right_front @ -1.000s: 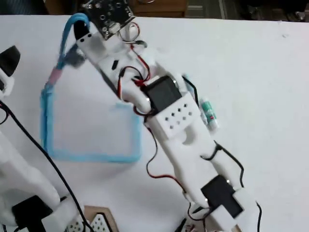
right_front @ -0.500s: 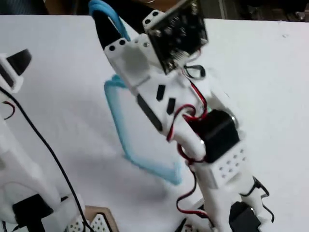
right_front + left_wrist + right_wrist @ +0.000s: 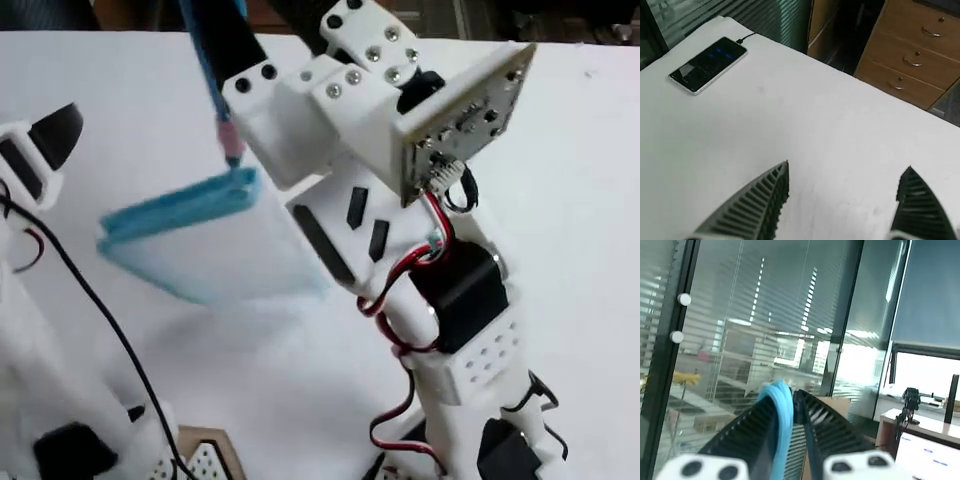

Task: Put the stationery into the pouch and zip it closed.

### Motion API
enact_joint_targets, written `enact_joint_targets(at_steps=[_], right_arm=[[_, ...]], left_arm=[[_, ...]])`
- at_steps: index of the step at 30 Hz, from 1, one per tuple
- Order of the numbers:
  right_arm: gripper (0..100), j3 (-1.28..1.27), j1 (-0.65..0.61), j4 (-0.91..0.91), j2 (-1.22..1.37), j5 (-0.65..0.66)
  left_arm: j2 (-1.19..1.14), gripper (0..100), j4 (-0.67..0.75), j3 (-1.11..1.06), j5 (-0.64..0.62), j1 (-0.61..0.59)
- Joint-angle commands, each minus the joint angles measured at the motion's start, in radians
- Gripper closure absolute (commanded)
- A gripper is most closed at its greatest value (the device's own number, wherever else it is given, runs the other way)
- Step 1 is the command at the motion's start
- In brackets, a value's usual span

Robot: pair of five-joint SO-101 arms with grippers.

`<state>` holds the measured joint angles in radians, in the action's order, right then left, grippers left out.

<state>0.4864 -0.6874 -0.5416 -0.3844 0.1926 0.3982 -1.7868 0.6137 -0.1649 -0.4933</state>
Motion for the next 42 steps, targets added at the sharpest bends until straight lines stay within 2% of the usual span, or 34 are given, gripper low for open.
enact_joint_targets(at_steps=[1, 7, 16, 27, 33, 38, 42], right_arm=[[98.1, 0.040, 0.001, 0.047, 0.013, 0.011], [98.1, -0.012, 0.025, -0.061, 0.087, 0.006], [98.1, -0.051, 0.070, -0.062, 0.183, 0.005], [98.1, -0.035, -0.088, -0.035, 0.196, 0.005], [98.1, -0.035, -0.091, -0.094, 0.189, 0.005], [98.1, -0.035, -0.091, -0.186, 0.186, 0.003], [98.1, -0.035, -0.091, -0.189, 0.188, 0.003]], left_arm=[[0.058, 66, 0.000, 0.002, 0.006, 0.010], [0.073, 66, 0.000, -0.029, 0.008, 0.010], [0.070, 66, 0.000, -0.029, 0.006, 0.010], [0.068, 66, 0.003, -0.029, 0.008, 0.005], [0.068, 66, 0.002, -0.029, 0.003, 0.002], [0.070, 66, -0.002, -0.031, -0.087, -0.101], [0.070, 66, -0.002, -0.066, -0.092, -0.157]])
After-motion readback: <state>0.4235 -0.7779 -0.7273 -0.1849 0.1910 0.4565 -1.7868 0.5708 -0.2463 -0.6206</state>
